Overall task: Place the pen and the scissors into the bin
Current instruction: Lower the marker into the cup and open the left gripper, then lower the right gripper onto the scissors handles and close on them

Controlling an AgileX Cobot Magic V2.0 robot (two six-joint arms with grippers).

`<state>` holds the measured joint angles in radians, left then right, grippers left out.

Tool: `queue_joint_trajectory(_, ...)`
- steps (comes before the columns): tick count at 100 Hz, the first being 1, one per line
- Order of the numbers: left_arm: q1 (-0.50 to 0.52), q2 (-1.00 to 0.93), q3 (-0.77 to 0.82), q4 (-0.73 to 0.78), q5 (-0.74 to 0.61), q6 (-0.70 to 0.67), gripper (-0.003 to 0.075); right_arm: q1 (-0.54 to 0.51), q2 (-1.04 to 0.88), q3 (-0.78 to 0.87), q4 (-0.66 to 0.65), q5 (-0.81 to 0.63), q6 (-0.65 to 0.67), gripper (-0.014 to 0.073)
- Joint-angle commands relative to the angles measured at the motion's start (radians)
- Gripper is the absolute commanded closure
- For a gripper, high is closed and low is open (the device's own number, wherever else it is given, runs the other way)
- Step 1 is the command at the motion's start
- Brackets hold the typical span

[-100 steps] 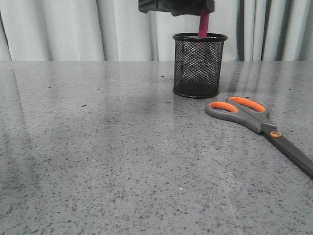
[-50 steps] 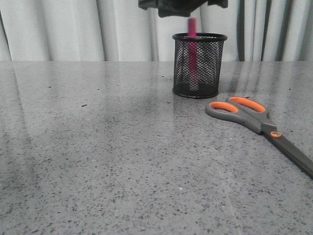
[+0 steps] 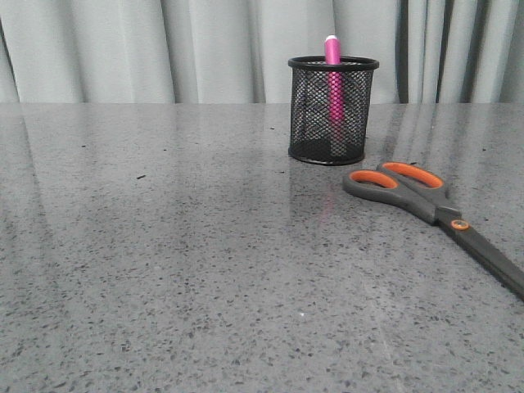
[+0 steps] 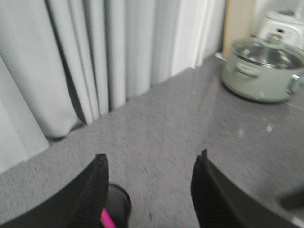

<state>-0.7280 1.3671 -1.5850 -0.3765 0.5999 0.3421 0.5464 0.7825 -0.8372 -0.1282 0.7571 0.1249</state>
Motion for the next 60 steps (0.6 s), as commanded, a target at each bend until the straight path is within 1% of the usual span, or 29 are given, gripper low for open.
queue_joint_trajectory(1,-0.008,-0.116,0.024,-0.007,0.034,-0.011,0.0374,0.034,0.112,-0.102,-0.015,0.05,-0.029,0.021)
queue_joint_trajectory(14,-0.008,-0.245,0.12,-0.002,0.112,-0.013,0.0374,0.065,0.289,-0.217,-0.027,0.204,-0.029,0.0207)
queue_joint_trajectory(20,-0.008,-0.295,0.176,0.0,0.121,-0.013,0.0374,0.065,0.368,-0.262,-0.027,0.283,-0.027,0.0207)
queue_joint_trajectory(27,-0.008,-0.354,0.239,0.004,0.121,-0.013,0.0374,0.065,0.438,-0.304,-0.027,0.344,-0.018,0.0205)
queue_joint_trajectory(34,-0.008,-0.407,0.301,0.008,0.114,-0.022,0.0374,0.065,0.489,-0.321,-0.02,0.366,-0.018,0.0204)
queue_joint_trajectory(41,-0.008,-0.451,0.357,0.025,0.108,-0.07,0.0374,0.057,0.526,-0.324,0.008,0.361,-0.018,0.0204)
queue_joint_trajectory(52,-0.008,-0.522,0.429,0.033,0.108,-0.121,0.0374,0.018,0.567,-0.324,0.128,0.342,-0.018,0.0204)
queue_joint_trajectory(60,-0.008,-0.569,0.464,0.028,0.108,-0.121,0.0374,-0.009,0.588,-0.324,0.17,0.302,-0.018,0.0204)
